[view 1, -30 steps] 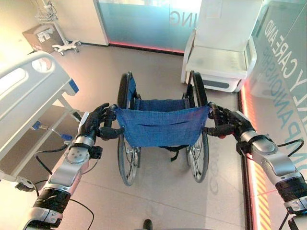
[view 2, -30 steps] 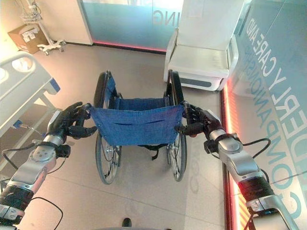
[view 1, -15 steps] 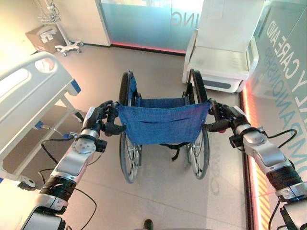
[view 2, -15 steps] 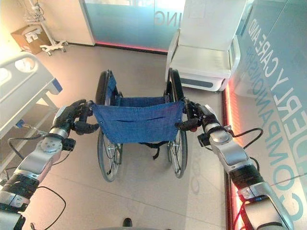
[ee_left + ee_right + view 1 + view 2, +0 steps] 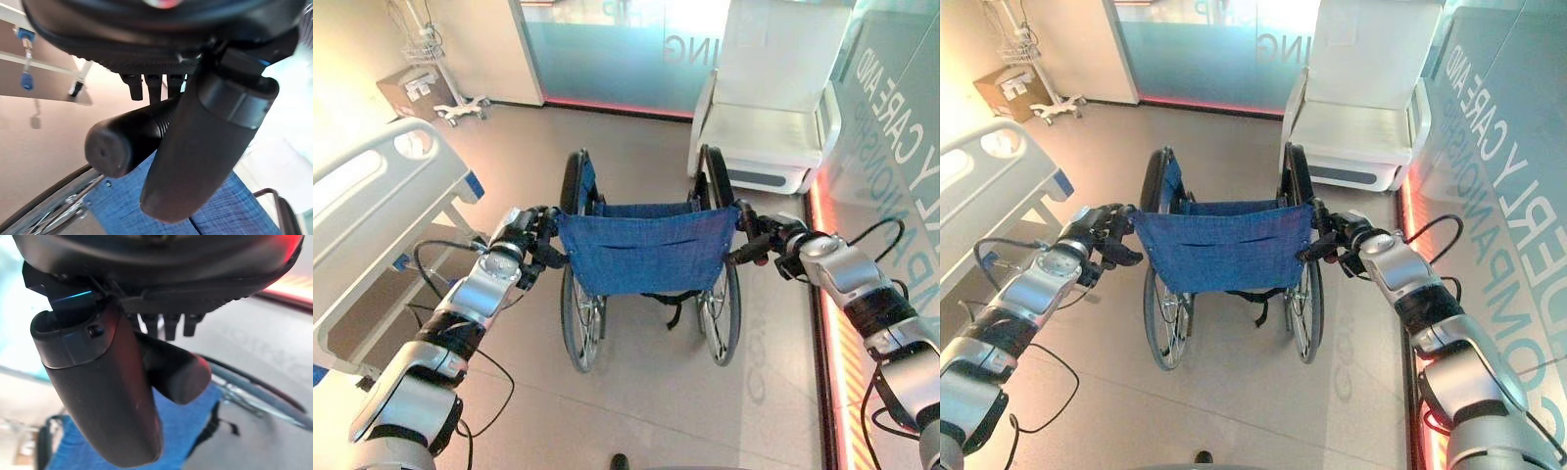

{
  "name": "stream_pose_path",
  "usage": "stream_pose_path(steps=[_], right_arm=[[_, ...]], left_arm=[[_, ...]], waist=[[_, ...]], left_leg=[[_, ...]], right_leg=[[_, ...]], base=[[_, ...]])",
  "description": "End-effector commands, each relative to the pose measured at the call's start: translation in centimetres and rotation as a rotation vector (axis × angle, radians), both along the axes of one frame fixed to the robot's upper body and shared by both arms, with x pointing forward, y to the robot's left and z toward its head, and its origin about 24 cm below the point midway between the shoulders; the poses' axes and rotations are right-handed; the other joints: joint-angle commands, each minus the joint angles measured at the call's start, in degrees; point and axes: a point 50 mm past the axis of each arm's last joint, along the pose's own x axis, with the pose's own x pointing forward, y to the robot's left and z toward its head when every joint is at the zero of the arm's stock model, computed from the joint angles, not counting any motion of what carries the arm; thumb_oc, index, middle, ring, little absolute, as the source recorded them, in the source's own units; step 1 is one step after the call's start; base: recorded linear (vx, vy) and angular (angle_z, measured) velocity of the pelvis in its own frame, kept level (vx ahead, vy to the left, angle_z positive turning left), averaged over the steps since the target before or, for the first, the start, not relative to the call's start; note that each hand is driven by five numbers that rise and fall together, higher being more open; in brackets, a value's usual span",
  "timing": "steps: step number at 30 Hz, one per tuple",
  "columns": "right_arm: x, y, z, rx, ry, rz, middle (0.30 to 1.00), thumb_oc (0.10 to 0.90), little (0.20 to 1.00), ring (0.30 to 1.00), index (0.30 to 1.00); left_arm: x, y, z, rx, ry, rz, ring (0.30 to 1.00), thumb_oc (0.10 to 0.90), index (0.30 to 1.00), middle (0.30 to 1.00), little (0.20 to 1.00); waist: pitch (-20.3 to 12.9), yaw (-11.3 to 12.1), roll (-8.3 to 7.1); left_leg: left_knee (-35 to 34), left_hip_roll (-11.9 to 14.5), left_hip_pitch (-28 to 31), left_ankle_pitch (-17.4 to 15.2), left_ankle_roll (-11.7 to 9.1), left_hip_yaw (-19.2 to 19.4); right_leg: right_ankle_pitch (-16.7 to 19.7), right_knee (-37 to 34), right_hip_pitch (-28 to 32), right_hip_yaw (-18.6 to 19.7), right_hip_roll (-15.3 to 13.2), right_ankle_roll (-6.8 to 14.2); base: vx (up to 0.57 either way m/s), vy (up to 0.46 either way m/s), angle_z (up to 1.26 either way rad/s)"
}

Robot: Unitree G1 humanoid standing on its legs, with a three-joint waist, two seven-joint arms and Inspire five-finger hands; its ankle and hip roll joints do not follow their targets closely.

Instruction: Push the wheelchair next to the bed

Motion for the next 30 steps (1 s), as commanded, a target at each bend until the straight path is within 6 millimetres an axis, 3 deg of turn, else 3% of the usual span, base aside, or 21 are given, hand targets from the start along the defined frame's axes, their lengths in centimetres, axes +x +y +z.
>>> stream_pose_path(steps=[1, 5, 16, 19, 21, 22, 30], right_arm=[[-1.1, -6.5, 0.5, -0.246, 0.111, -0.18, 0.9, 0.8, 0.9, 0.9, 0.9], [-0.7, -6.7, 0.8, -0.271, 0.15, -0.185, 0.9, 0.8, 0.9, 0.9, 0.9], [0.1, -5.8, 1.9, -0.31, 0.201, -0.138, 0.9, 0.8, 0.9, 0.9, 0.9], [0.1, -5.3, 1.7, -0.296, 0.214, -0.123, 0.9, 0.8, 0.9, 0.9, 0.9], [0.2, -5.0, 1.5, -0.278, 0.215, -0.114, 0.9, 0.8, 0.9, 0.9, 0.9], [0.2, -4.6, 1.4, -0.26, 0.217, -0.109, 0.9, 0.8, 0.9, 0.9, 0.9], [0.5, -3.4, 0.6, -0.177, 0.139, -0.119, 0.9, 0.8, 0.9, 0.9, 0.9]], left_arm=[[-3.3, 9.5, 0.0, 0.282, 0.261, 0.358, 0.9, 0.8, 0.9, 0.9, 0.9], [-3.3, 9.9, 0.4, 0.302, 0.396, 0.353, 0.9, 0.8, 0.9, 0.9, 0.9], [-3.1, 10.7, 2.1, 0.37, 0.492, 0.382, 0.9, 0.8, 0.9, 0.9, 0.9], [-3.0, 10.0, 1.4, 0.303, 0.508, 0.362, 0.9, 0.8, 0.9, 0.9, 0.9], [-3.0, 9.8, 1.2, 0.288, 0.517, 0.354, 0.853, 0.769, 0.853, 0.853, 0.853], [-2.9, 9.5, 0.9, 0.268, 0.514, 0.345, 0.9, 0.8, 0.9, 0.9, 0.9], [-2.9, 8.3, -1.1, 0.145, 0.504, 0.31, 0.9, 0.8, 0.9, 0.9, 0.9]], waist=[[-1.66, 2.13, -0.9], [-1.69, 2.1, -0.71], [-1.82, 1.95, -0.76], [-1.77, 1.95, -0.71], [-1.73, 1.97, -0.71], [-1.8, 1.97, -0.72], [-1.68, 1.94, -0.5]], left_leg=[[0.17, -1.32, 1.35, -3.97, -1.56, 3.14], [0.25, -1.39, 1.27, -4.06, -1.51, 3.09], [0.54, -1.87, 0.71, -4.22, -1.49, 2.74], [0.55, -1.93, 0.61, -4.25, -1.44, 2.67], [0.55, -1.96, 0.56, -4.23, -1.43, 2.59], [0.53, -1.96, 0.48, -4.16, -1.44, 2.55], [0.62, -1.92, 0.51, -4.19, -1.41, 2.63]], right_leg=[[1.83, 1.2, -4.0, 0.07, 0.51, 0.05], [1.74, 1.34, -4.14, 0.2, 0.55, 0.09], [1.77, 1.52, -4.7, 0.71, 0.54, 0.22], [1.8, 1.59, -4.82, 0.78, 0.51, 0.17], [1.82, 1.58, -4.84, 0.8, 0.51, 0.15], [1.87, 1.6, -4.95, 0.81, 0.5, 0.12], [1.85, 1.83, -5.1, 0.97, 0.55, -0.05]], base=[[0.0, 0.0, 0.0], [0.0, 0.0, 0.0], [0.0, 0.0, 0.0], [0.0, 0.0, 0.0], [0.0, 0.0, 0.0], [0.0, 0.0, 0.0], [0.0, 0.0, 0.0]])
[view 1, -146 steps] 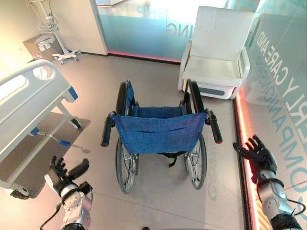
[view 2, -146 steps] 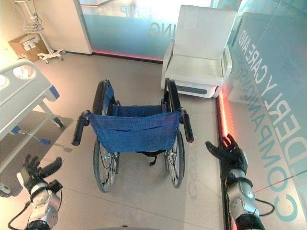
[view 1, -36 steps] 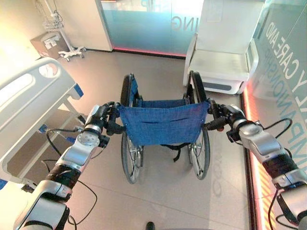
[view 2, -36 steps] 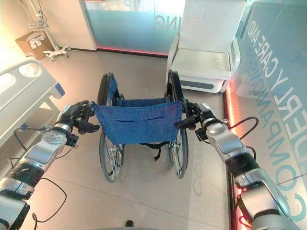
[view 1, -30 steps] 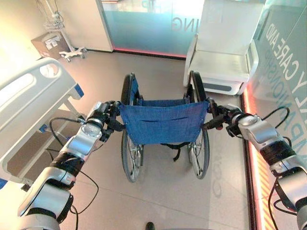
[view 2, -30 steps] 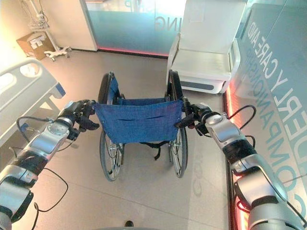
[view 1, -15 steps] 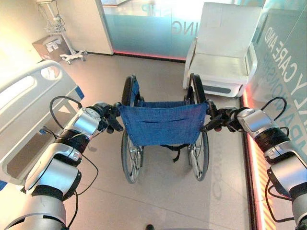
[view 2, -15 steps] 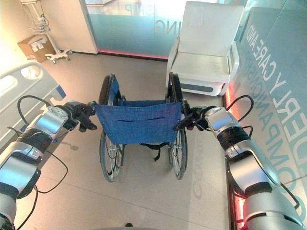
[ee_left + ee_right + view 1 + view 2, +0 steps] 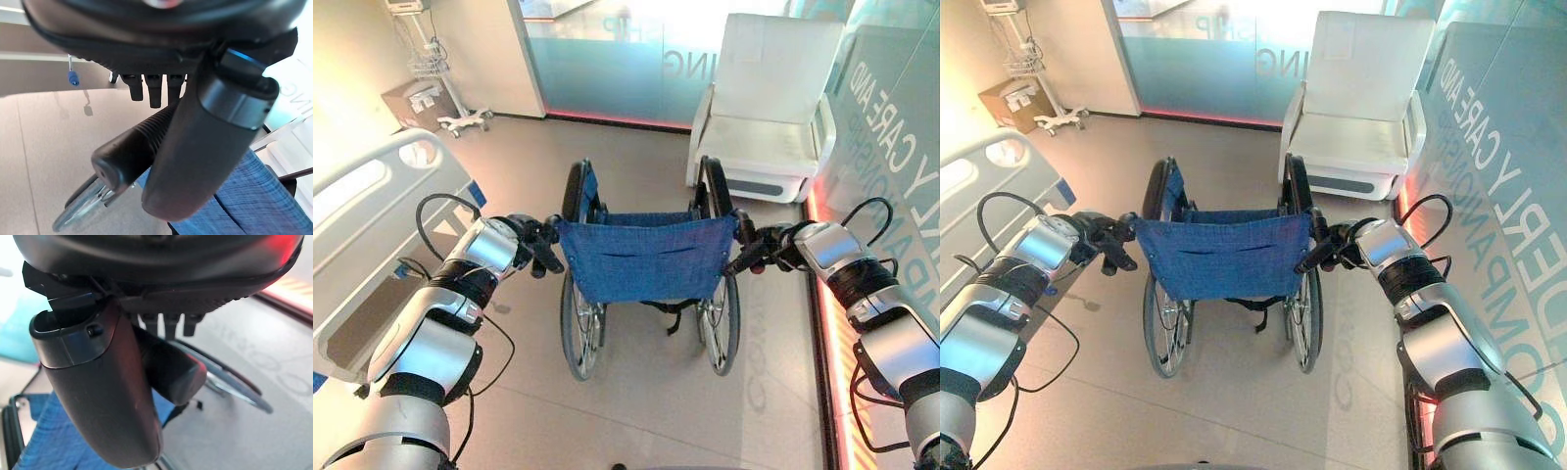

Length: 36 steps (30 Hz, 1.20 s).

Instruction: Push the wheelchair next to the bed

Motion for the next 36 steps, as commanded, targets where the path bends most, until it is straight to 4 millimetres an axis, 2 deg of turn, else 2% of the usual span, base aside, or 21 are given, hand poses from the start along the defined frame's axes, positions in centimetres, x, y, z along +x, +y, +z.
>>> stream_pose_path(steps=[1, 4, 5, 8, 10, 11, 17, 21, 36], right_arm=[[-0.3, -3.7, 0.6, -0.14, -0.075, -0.143, 0.9, 0.8, 0.9, 0.9, 0.9], [0.0, -2.6, 0.4, -0.072, -0.13, -0.154, 0.9, 0.8, 0.9, 0.9, 0.9], [0.0, -2.2, 0.3, -0.041, -0.152, -0.158, 0.9, 0.8, 0.9, 0.9, 0.9], [0.2, -1.5, 0.2, 0.007, -0.21, -0.182, 0.9, 0.8, 0.9, 0.9, 0.9], [0.3, -1.3, 0.4, 0.015, -0.239, -0.194, 0.9, 0.8, 0.9, 0.9, 0.9], [0.4, -1.2, 0.6, 0.012, -0.261, -0.2, 0.9, 0.8, 0.9, 0.9, 0.9], [0.7, -0.8, 1.6, -0.013, -0.295, -0.195, 0.9, 0.8, 0.9, 0.9, 0.9], [0.9, -0.7, 2.5, -0.044, -0.289, -0.181, 0.9, 0.8, 0.9, 0.9, 0.9], [1.5, -1.2, 3.6, -0.16, -0.24, -0.199, 0.9, 0.8, 0.9, 0.9, 0.9]], left_arm=[[-4.5, 7.7, -3.1, 0.164, 0.2, 0.303, 0.818, 0.745, 0.818, 0.818, 0.818], [-4.7, 7.4, -3.8, 0.152, 0.213, 0.291, 0.674, 0.649, 0.674, 0.674, 0.674], [-4.7, 7.3, -4.1, 0.146, 0.215, 0.288, 0.655, 0.637, 0.655, 0.655, 0.655], [-4.8, 6.8, -4.8, 0.144, 0.216, 0.278, 0.695, 0.664, 0.695, 0.695, 0.695], [-4.8, 6.6, -5.1, 0.147, 0.211, 0.274, 0.787, 0.725, 0.787, 0.787, 0.787], [-4.7, 6.5, -5.1, 0.149, 0.202, 0.274, 0.806, 0.737, 0.806, 0.806, 0.806], [-4.3, 6.1, -4.7, 0.171, 0.179, 0.262, 0.815, 0.744, 0.815, 0.815, 0.815], [-3.7, 5.7, -4.3, 0.188, 0.164, 0.243, 0.796, 0.731, 0.796, 0.796, 0.796], [-2.0, 3.6, -3.5, 0.269, 0.086, 0.142, 0.775, 0.717, 0.775, 0.775, 0.775]], waist=[[0.41, 2.17, -0.6], [0.42, 2.17, -0.51], [0.44, 2.15, -0.42], [0.55, 2.02, -0.21], [0.67, 1.96, -0.08], [0.73, 1.93, 0.0], [0.85, 1.96, 0.11], [0.78, 2.02, -0.06], [0.54, 2.82, -0.59]], left_leg=[[0.64, -1.88, 0.94, -4.19, -1.39, 2.63], [0.67, -1.91, 0.96, -4.22, -1.36, 2.63], [0.68, -1.87, 1.02, -4.27, -1.35, 2.67], [0.73, -1.84, 1.03, -4.26, -1.34, 2.75], [0.81, -1.81, 1.07, -4.27, -1.33, 2.81], [0.82, -1.82, 1.1, -4.29, -1.33, 2.88], [1.01, -1.79, 1.2, -4.33, -1.34, 3.07], [1.13, -1.92, 1.11, -4.34, -1.27, 3.01], [1.21, -2.1, 1.17, -4.43, -0.93, 2.29]], right_leg=[[1.84, 1.85, -4.73, 1.01, 0.58, -0.07], [1.82, 1.86, -4.71, 1.02, 0.59, -0.16], [1.79, 1.91, -4.71, 1.03, 0.61, -0.18], [1.8, 2.03, -4.8, 1.11, 0.62, -0.25], [1.77, 2.11, -4.77, 1.12, 0.61, -0.32], [1.76, 2.09, -4.72, 1.1, 0.61, -0.34], [1.63, 2.31, -4.6, 0.99, 0.59, -0.43], [1.47, 2.63, -4.69, 0.94, 0.67, -0.51], [0.96, 3.23, -4.39, 0.51, 0.53, -0.67]], base=[[0.0, 0.0, 0.0], [0.0, 0.0, 0.0], [0.0, 0.0, 0.0], [0.0, 0.0, 0.0], [0.0, 0.0, 0.0], [0.0, 0.0, 0.0], [0.0, 0.0, 0.0], [0.0, 0.0, 0.0], [0.0, 0.0, 0.0]])
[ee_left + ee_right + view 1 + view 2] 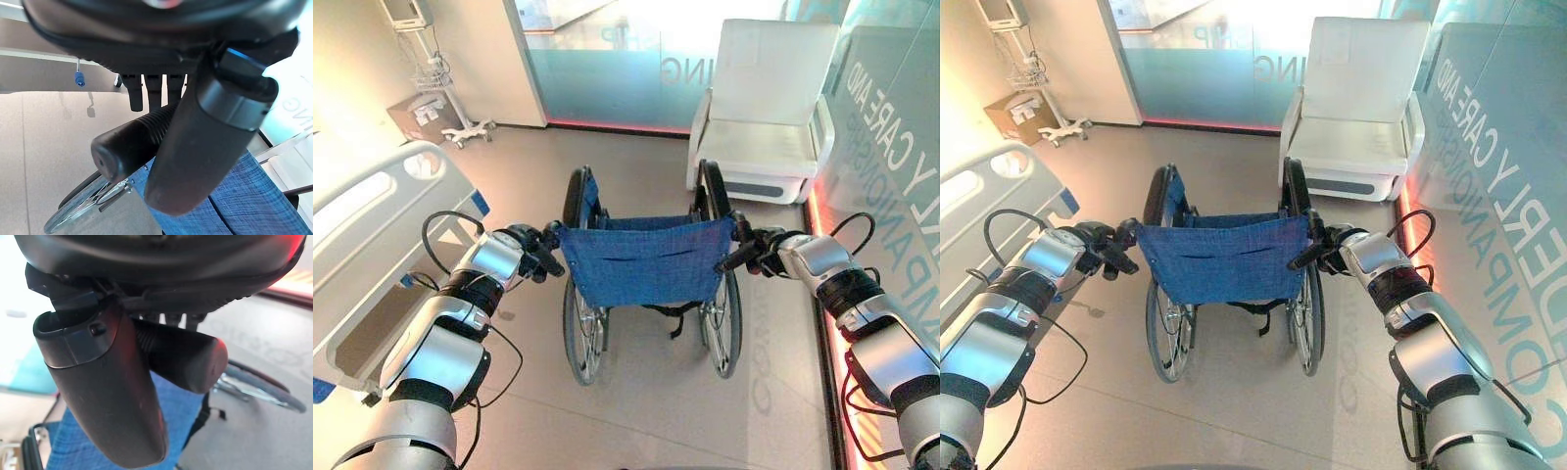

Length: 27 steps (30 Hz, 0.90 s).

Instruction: Push the wheelchair next to the bed

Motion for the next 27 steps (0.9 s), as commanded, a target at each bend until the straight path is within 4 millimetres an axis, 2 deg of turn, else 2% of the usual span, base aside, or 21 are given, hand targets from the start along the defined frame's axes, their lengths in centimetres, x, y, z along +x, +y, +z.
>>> stream_pose_path(steps=[1, 8, 13, 14, 15, 16, 17, 18, 19, 20, 27], right_arm=[[1.6, -2.6, 5.2, -0.197, -0.14, -0.089, 0.9, 0.8, 0.9, 0.9, 0.9], [1.8, -3.7, 7.2, -0.248, -0.173, -0.129, 0.9, 0.8, 0.9, 0.9, 0.9], [1.8, -3.9, 7.6, -0.247, -0.158, -0.124, 0.9, 0.8, 0.9, 0.9, 0.9], [1.7, -4.1, 7.4, -0.237, -0.146, -0.118, 0.86, 0.773, 0.86, 0.86, 0.86], [1.7, -4.1, 7.2, -0.23, -0.141, -0.112, 0.599, 0.599, 0.599, 0.599, 0.599], [1.7, -4.1, 7.1, -0.225, -0.137, -0.108, 0.451, 0.5, 0.451, 0.451, 0.451], [1.7, -4.0, 6.8, -0.218, -0.128, -0.093, 0.3, 0.4, 0.3, 0.3, 0.3], [1.8, -4.0, 6.6, -0.215, -0.126, -0.089, 0.3, 0.4, 0.3, 0.3, 0.3], [1.8, -3.9, 6.5, -0.214, -0.126, -0.088, 0.3, 0.4, 0.3, 0.3, 0.3], [1.9, -3.5, 6.2, -0.203, -0.137, -0.07, 0.3, 0.4, 0.3, 0.3, 0.3], [2.5, -2.3, 5.6, -0.243, -0.185, 0.007, 0.3, 0.4, 0.3, 0.3, 0.3]], left_arm=[[-1.5, 3.8, -1.5, 0.278, 0.107, 0.08, 0.773, 0.715, 0.773, 0.773, 0.773], [-0.9, 3.0, -0.9, 0.334, 0.051, 0.029, 0.771, 0.714, 0.771, 0.771, 0.771], [-0.9, 2.5, -1.3, 0.323, 0.051, 0.023, 0.771, 0.714, 0.771, 0.771, 0.771], [-1.0, 2.4, -1.6, 0.312, 0.057, 0.025, 0.771, 0.714, 0.771, 0.771, 0.771], [-1.1, 2.4, -1.8, 0.308, 0.058, 0.027, 0.766, 0.711, 0.766, 0.766, 0.766], [-1.2, 2.3, -1.9, 0.305, 0.061, 0.027, 0.724, 0.682, 0.724, 0.724, 0.724], [-1.2, 2.2, -2.1, 0.299, 0.063, 0.024, 0.585, 0.59, 0.585, 0.585, 0.585], [-1.2, 2.2, -2.1, 0.296, 0.059, 0.02, 0.493, 0.529, 0.493, 0.493, 0.493], [-1.1, 2.1, -2.1, 0.295, 0.057, 0.018, 0.493, 0.529, 0.493, 0.493, 0.493], [-0.9, 1.7, -2.1, 0.284, 0.042, 0.003, 0.3, 0.4, 0.3, 0.3, 0.3], [-0.2, -0.1, -1.8, 0.23, -0.015, -0.016, 0.3, 0.4, 0.3, 0.3, 0.3]], waist=[[1.28, 3.12, -1.91], [1.22, 3.63, -2.38], [1.08, 3.79, -2.6], [1.05, 3.82, -2.61], [1.08, 3.85, -2.63], [1.07, 3.86, -2.64], [1.02, 3.96, -2.64], [1.03, 4.02, -2.59], [1.03, 4.03, -2.58], [1.03, 4.17, -2.52], [1.07, 4.23, -2.23]], left_leg=[[1.17, -2.13, 1.11, -4.44, -0.9, 2.29], [1.04, -2.26, 0.91, -4.46, -0.89, 1.83], [0.94, -2.26, 0.82, -4.39, -0.92, 1.56], [0.86, -2.25, 0.82, -4.32, -0.94, 1.47], [0.82, -2.21, 0.85, -4.34, -0.93, 1.42], [0.79, -2.19, 0.87, -4.33, -0.93, 1.41], [0.78, -2.19, 0.88, -4.28, -0.92, 1.35], [0.79, -2.19, 0.92, -4.28, -0.9, 1.31], [0.8, -2.18, 0.94, -4.28, -0.9, 1.31], [0.83, -2.16, 0.96, -4.27, -0.86, 1.29], [0.88, -2.07, 0.87, -4.25, -0.96, 1.35]], right_leg=[[0.99, 3.29, -4.53, 0.56, 0.48, -0.63], [0.86, 3.54, -4.66, 0.22, 0.48, -0.6], [0.77, 3.72, -4.79, -0.03, 0.47, -0.59], [0.77, 3.7, -4.79, -0.14, 0.46, -0.62], [0.74, 3.74, -4.8, -0.19, 0.46, -0.63], [0.73, 3.73, -4.77, -0.21, 0.45, -0.64], [0.73, 3.67, -4.69, -0.26, 0.44, -0.66], [0.71, 3.71, -4.66, -0.29, 0.41, -0.69], [0.71, 3.73, -4.64, -0.3, 0.41, -0.7], [0.7, 3.72, -4.56, -0.37, 0.38, -0.75], [0.8, 3.57, -4.52, -0.39, 0.34, -0.88]], base=[[0.0, 0.0, 0.0], [-0.01, -0.007, 0.05], [-0.01, -0.005, 0.05], [0.0, 0.0, 0.0], [0.0, 0.0, 0.0], [0.0, 0.0, 0.0], [0.0, 0.0, 0.0], [0.0, 0.0, 0.0], [0.0, 0.0, 0.0], [0.0, 0.0, 0.0], [0.0, 0.0, 0.0]])
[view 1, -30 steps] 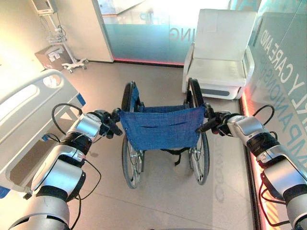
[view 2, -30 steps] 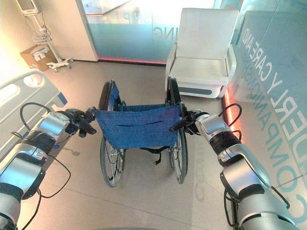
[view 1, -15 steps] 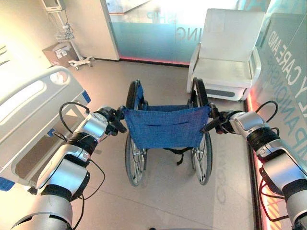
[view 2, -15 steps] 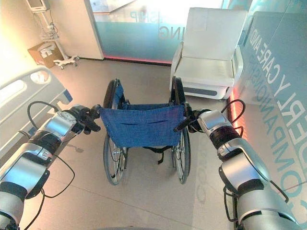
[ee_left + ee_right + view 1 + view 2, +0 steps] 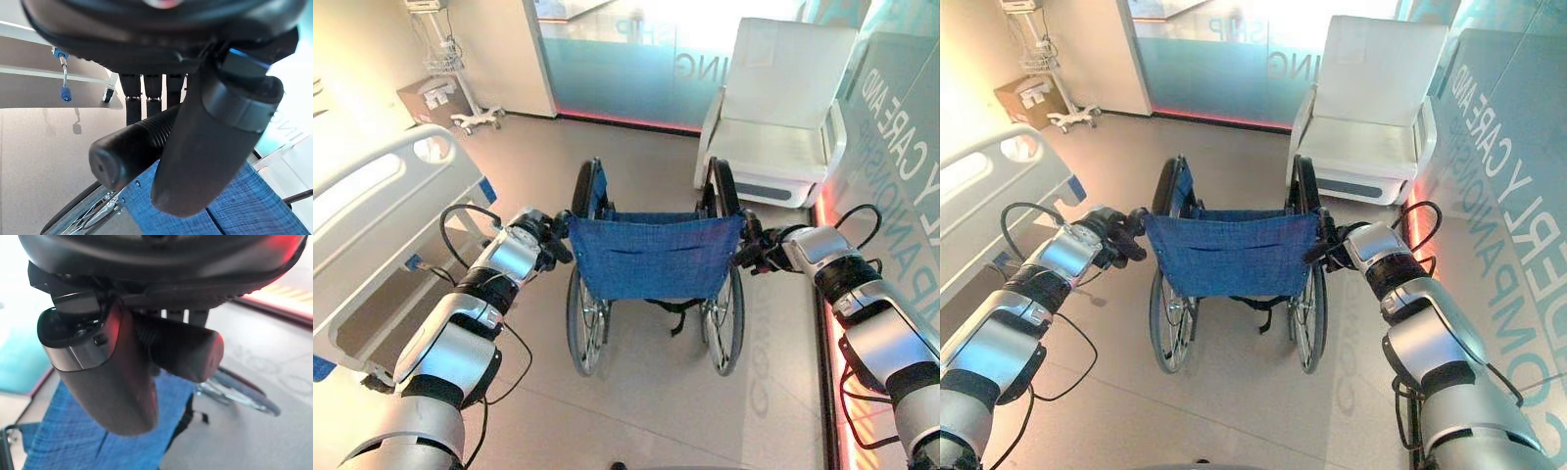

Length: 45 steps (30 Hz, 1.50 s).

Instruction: Push the wheelchair next to the bed

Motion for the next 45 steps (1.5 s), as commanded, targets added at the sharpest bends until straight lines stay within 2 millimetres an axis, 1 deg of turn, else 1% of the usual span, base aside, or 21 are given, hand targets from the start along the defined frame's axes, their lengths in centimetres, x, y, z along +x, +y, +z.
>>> stream_pose_path(steps=[1, 3, 6, 9, 11, 16, 21, 24, 27, 29, 30, 31, 32, 34, 36, 38, 39, 40, 42, 44, 45], right_arm=[[1.9, -1.4, 5.3, -0.194, -0.237, 0.076, 0.3, 0.4, 0.3, 0.3, 0.3], [2.0, -1.1, 5.5, -0.234, -0.249, 0.11, 0.3, 0.4, 0.3, 0.3, 0.3], [2.1, -1.1, 5.5, -0.245, -0.242, 0.106, 0.3, 0.4, 0.3, 0.3, 0.3], [2.0, -1.2, 5.2, -0.253, -0.235, 0.086, 0.3, 0.4, 0.3, 0.3, 0.3], [2.0, -1.1, 4.8, -0.22, -0.226, 0.086, 0.3, 0.4, 0.3, 0.3, 0.3], [1.7, -1.3, 4.1, -0.215, -0.239, 0.082, 0.3, 0.4, 0.3, 0.3, 0.3], [1.7, -1.7, 4.6, -0.247, -0.279, 0.088, 0.3, 0.4, 0.3, 0.3, 0.3], [1.9, -1.5, 5.1, -0.255, -0.311, 0.095, 0.3, 0.4, 0.3, 0.3, 0.3], [2.1, -1.4, 5.7, -0.267, -0.35, 0.095, 0.3, 0.4, 0.3, 0.3, 0.3], [2.2, -1.5, 6.1, -0.275, -0.384, 0.099, 0.3, 0.4, 0.3, 0.3, 0.3], [2.2, -1.8, 6.3, -0.281, -0.395, 0.096, 0.3, 0.4, 0.3, 0.3, 0.3], [2.1, -2.2, 6.4, -0.285, -0.405, 0.093, 0.3, 0.4, 0.3, 0.3, 0.3], [2.0, -2.8, 6.6, -0.295, -0.419, 0.085, 0.3, 0.4, 0.3, 0.3, 0.3], [1.7, -3.7, 6.5, -0.306, -0.422, 0.07, 0.3, 0.4, 0.3, 0.3, 0.3], [1.3, -4.3, 6.0, -0.32, -0.417, 0.061, 0.3, 0.4, 0.3, 0.3, 0.3], [1.3, -4.5, 5.9, -0.332, -0.421, 0.061, 0.3, 0.4, 0.3, 0.3, 0.3], [1.3, -4.7, 6.1, -0.353, -0.432, 0.059, 0.3, 0.4, 0.3, 0.3, 0.3], [1.3, -4.7, 6.1, -0.356, -0.432, 0.058, 0.3, 0.4, 0.3, 0.3, 0.3], [1.4, -5.3, 6.8, -0.386, -0.442, 0.055, 0.3, 0.4, 0.3, 0.3, 0.3], [1.5, -5.5, 6.9, -0.391, -0.446, 0.05, 0.3, 0.4, 0.3, 0.3, 0.3], [1.4, -5.6, 6.8, -0.384, -0.445, 0.048, 0.3, 0.4, 0.3, 0.3, 0.3]], left_arm=[[-1.3, 2.3, -2.6, 0.139, 0.112, 0.043, 0.3, 0.4, 0.3, 0.3, 0.3], [-1.2, 2.1, -2.7, 0.119, 0.108, 0.05, 0.3, 0.4, 0.3, 0.3, 0.3], [-1.1, 2.0, -2.7, 0.115, 0.102, 0.048, 0.3, 0.4, 0.3, 0.3, 0.3], [-0.9, 1.7, -2.5, 0.109, 0.078, 0.038, 0.3, 0.4, 0.3, 0.3, 0.3], [-0.7, 1.4, -2.3, 0.11, 0.051, 0.027, 0.3, 0.4, 0.3, 0.3, 0.3], [-0.6, 1.4, -2.1, 0.102, 0.011, 0.02, 0.3, 0.4, 0.3, 0.3, 0.3], [-0.6, 1.3, -1.8, 0.094, -0.022, 0.022, 0.3, 0.4, 0.3, 0.3, 0.3], [-0.4, 1.0, -1.6, 0.092, -0.037, 0.023, 0.3, 0.4, 0.3, 0.3, 0.3], [-0.2, 0.9, -1.3, 0.087, -0.051, 0.018, 0.3, 0.4, 0.3, 0.3, 0.3], [-0.1, 1.0, -0.9, 0.077, -0.067, 0.02, 0.3, 0.4, 0.3, 0.3, 0.3], [0.0, 0.9, -0.7, 0.071, -0.076, 0.016, 0.3, 0.4, 0.3, 0.3, 0.3], [0.0, 0.9, -0.7, 0.07, -0.083, 0.013, 0.3, 0.4, 0.3, 0.3, 0.3], [0.0, 0.8, -0.6, 0.067, -0.096, 0.009, 0.3, 0.4, 0.3, 0.3, 0.3], [-0.1, 0.8, -0.7, 0.067, -0.105, 0.0, 0.3, 0.4, 0.3, 0.3, 0.3], [-0.5, 0.5, -1.4, 0.055, -0.097, -0.01, 0.3, 0.4, 0.3, 0.3, 0.3], [-0.5, 0.1, -1.7, 0.044, -0.101, -0.013, 0.3, 0.4, 0.3, 0.3, 0.3], [-0.4, -0.4, -1.9, 0.028, -0.106, -0.027, 0.3, 0.4, 0.3, 0.3, 0.3], [-0.4, -0.4, -1.9, 0.027, -0.106, -0.029, 0.3, 0.4, 0.3, 0.3, 0.3], [-0.3, -1.2, -2.2, 0.001, -0.115, -0.054, 0.3, 0.4, 0.3, 0.3, 0.3], [-0.2, -1.6, -2.4, -0.013, -0.118, -0.062, 0.3, 0.4, 0.3, 0.3, 0.3], [-0.5, -1.8, -3.0, -0.022, -0.116, -0.06, 0.3, 0.4, 0.3, 0.3, 0.3]], waist=[[0.33, 3.44, -0.46], [0.27, 3.28, -0.49], [0.23, 3.14, -0.5], [0.19, 2.99, -0.36], [0.17, 2.74, -0.22], [0.42, 2.16, -0.07], [0.82, 1.73, 0.14], [1.07, 1.57, 0.22], [1.52, 1.5, 0.5], [2.4, 1.44, 1.29], [3.09, 1.27, 1.87], [3.56, 1.21, 2.29], [4.34, 1.1, 2.63], [5.34, 0.81, 2.62], [6.5, 0.17, 1.88], [7.05, -0.32, 1.38], [7.46, -0.8, 1.17], [7.58, -0.88, 1.24], [7.37, -1.05, 0.66], [7.02, -0.87, 0.25], [6.74, -0.53, -0.02]], left_leg=[[0.9, -1.88, 1.52, -4.85, -0.98, 2.91], [0.92, -1.86, 1.58, -4.9, -1.02, 3.03], [1.03, -1.88, 1.63, -4.98, -1.06, 3.23], [1.07, -1.89, 1.77, -5.11, -1.02, 3.46], [1.14, -1.98, 1.76, -5.17, -0.97, 3.63], [1.22, -2.1, 1.79, -5.33, -0.8, 4.23], [1.33, -2.45, 2.0, -5.68, -0.3, 4.92], [1.82, -2.77, 1.89, -6.08, 0.18, 5.56], [2.69, -3.08, 1.49, -6.49, 0.94, 6.11], [3.33, -3.11, 1.1, -6.39, 1.61, 6.25], [3.78, -2.99, 0.74, -6.18, 1.88, 6.63], [4.04, -2.87, 0.52, -6.05, 1.91, 6.8], [4.55, -3.0, 0.21, -6.04, 1.82, 6.84], [5.07, -3.34, 0.52, -6.51, 1.71, 6.39], [5.07, -4.16, 2.65, -8.0, 1.09, 4.66], [5.13, -4.61, 4.19, -9.68, 0.67, 3.17], [5.31, -4.92, 5.18, -11.44, 1.08, 1.4], [5.37, -4.86, 5.34, -11.66, 1.14, 1.17], [6.54, -5.3, 4.7, -13.13, 1.87, -0.91], [7.72, -5.38, 3.71, -13.37, 1.92, -0.98], [9.29, -4.82, 2.65, -13.21, 1.57, -0.1]], right_leg=[[0.81, 3.56, -4.65, 1.08, 0.29, -0.88], [0.91, 3.5, -4.7, 1.18, 0.28, -0.82], [0.99, 3.45, -4.72, 1.33, 0.24, -0.75], [1.03, 3.4, -4.74, 1.61, 0.31, -0.73], [1.1, 3.3, -4.83, 1.99, 0.34, -0.73], [1.3, 3.56, -5.22, 2.66, 0.11, -0.53], [1.46, 4.06, -5.59, 3.45, -0.31, -0.19], [1.38, 5.23, -6.25, 3.89, -1.01, 0.29], [0.62, 8.6, -7.69, 4.4, -2.07, 0.93], [-0.85, 15.28, -9.89, 4.51, -2.61, 1.38], [-0.78, 21.09, -12.0, 4.86, -2.81, 1.75], [-0.31, 25.12, -13.18, 4.96, -2.99, 1.79], [1.06, 30.15, -15.46, 5.21, -3.33, 1.81], [3.83, 32.2, -17.64, 5.29, -3.87, 1.88], [8.47, 25.13, -19.73, 5.33, -5.5, 1.85], [10.13, 16.39, -20.53, 5.19, -6.56, 2.03], [11.83, 9.61, -21.44, 7.06, -7.11, 2.72], [11.98, 8.85, -21.26, 7.33, -7.01, 2.8], [12.95, 5.84, -20.5, 10.43, -6.84, 3.48], [11.91, 5.85, -19.73, 10.4, -6.57, 3.74], [10.32, 8.05, -19.45, 9.35, -6.21, 3.71]], base=[[0.0, 0.0, 0.0], [0.0, 0.0, 0.0], [0.01, 0.01, 0.0], [0.01, 0.012, 0.0], [0.02, 0.036, -0.01], [0.04, 0.052, 0.0], [0.05, 0.085, -0.03], [0.05, 0.118, -0.05], [0.03, 0.13, -0.11], [0.03, 0.181, -0.15], [0.02, 0.158, -0.09], [0.04, 0.161, -0.08], [0.05, 0.103, -0.04], [0.13, 0.025, -0.01], [0.28, -0.122, 0.0], [0.3, -0.226, -0.01], [0.27, -0.221, 0.18], [0.29, -0.244, 0.28], [0.23, -0.303, 0.43], [0.16, -0.284, 0.5], [0.15, -0.267, 0.47]])
